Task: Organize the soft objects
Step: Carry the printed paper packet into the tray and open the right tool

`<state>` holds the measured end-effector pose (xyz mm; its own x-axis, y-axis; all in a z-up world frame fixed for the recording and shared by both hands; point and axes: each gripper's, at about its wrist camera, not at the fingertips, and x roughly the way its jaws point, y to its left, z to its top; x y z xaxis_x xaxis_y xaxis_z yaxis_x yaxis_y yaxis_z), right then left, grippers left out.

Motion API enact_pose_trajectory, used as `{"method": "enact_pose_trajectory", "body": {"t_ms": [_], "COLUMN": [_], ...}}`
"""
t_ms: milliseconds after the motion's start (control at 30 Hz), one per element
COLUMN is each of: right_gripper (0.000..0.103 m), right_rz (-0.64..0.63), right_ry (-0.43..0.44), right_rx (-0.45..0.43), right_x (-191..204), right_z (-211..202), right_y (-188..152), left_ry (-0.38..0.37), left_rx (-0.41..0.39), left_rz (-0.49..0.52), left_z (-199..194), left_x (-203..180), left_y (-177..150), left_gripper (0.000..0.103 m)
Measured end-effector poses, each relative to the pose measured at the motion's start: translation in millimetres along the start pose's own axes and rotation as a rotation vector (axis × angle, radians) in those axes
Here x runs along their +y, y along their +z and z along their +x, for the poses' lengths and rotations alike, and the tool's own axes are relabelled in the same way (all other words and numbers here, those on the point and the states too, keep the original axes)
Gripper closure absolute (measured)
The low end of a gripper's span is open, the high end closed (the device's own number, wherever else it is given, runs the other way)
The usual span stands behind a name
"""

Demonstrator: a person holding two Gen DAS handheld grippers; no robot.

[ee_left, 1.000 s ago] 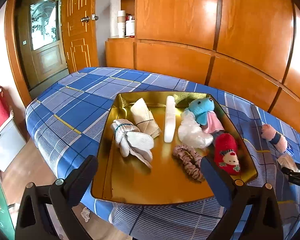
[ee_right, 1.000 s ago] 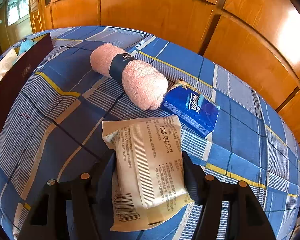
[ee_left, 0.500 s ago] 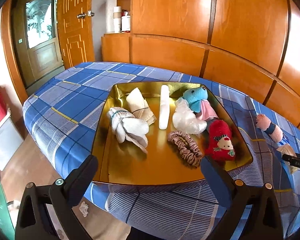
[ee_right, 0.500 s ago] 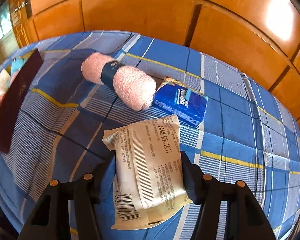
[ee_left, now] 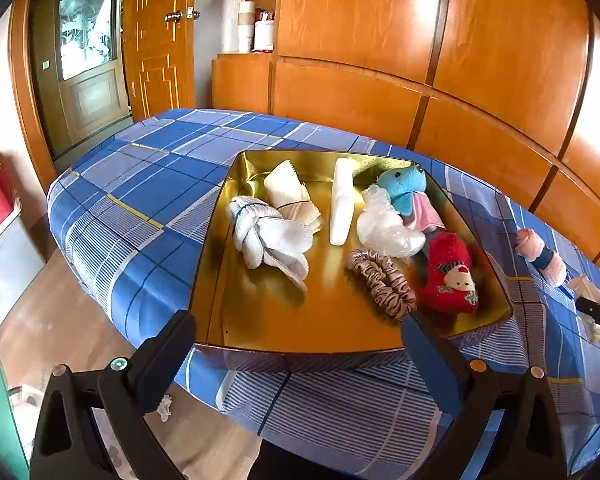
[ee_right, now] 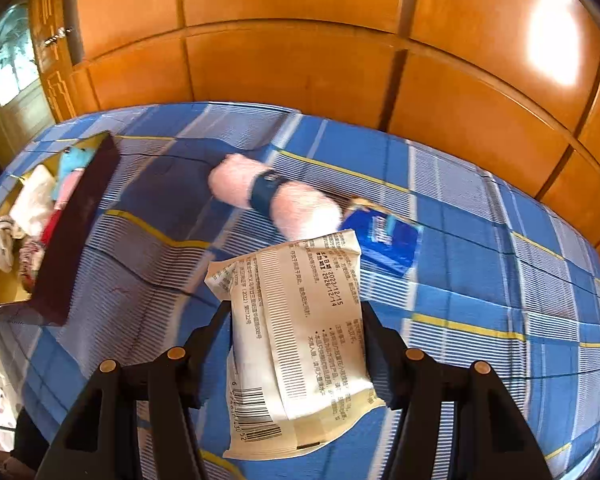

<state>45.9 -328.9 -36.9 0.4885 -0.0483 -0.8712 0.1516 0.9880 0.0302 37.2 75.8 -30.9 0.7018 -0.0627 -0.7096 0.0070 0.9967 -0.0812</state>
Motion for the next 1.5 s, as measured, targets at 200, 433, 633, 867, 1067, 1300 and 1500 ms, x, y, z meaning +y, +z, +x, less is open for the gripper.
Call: {"method": "enact_pose_trajectory", "body": {"t_ms": [200, 433, 633, 867, 1067, 1300, 1500], "right_gripper": [0.043, 0.043, 0.043, 0.043, 0.043, 0.043, 0.042], "right_rz": [-0.026, 0.045, -0.059, -0.23, -0.401, -0.535, -0.448], "right_ry": [0.021, 0.116, 0.278, 0.453, 0.582, 0.566, 0.445], "right_rx": [0.036, -0.033, -0.077, -0.067, -0.003, 0.132, 0.141], "right_x": [17.2, 27.8, 94.4, 200.9, 289.2, 367.7, 369.1], "right_z": [10.1, -10.4, -27.3, -31.6, -24.2, 26.8, 64.0], "right_y": [-10.8, -5.1, 20.2, 36.6, 34.0, 22.3, 37.1], "left_ry": [-0.015, -0.034, -0.028, 0.007, 0.085, 0.141, 0.135], "left_rx": [-0.007, -0.001, 0.003, 0.009, 0.004, -0.007, 0.009], "left_rz": [0.0, 0.031, 0.02, -0.021, -0.108, -0.214, -0.203], "left_z": [-7.5, -5.5, -3.8, -3.7, -7.3, -10.5, -5.3], "left_x": [-1.7, -12.2, -10.5, 10.1, 50.9, 91.9, 91.2], "left_y": [-1.1, -2.6, -2.8, -4.2, -2.3, -1.0, -1.6], "left_gripper": [0.0, 0.0, 0.0, 0.0, 0.0, 0.0, 0.0]}}
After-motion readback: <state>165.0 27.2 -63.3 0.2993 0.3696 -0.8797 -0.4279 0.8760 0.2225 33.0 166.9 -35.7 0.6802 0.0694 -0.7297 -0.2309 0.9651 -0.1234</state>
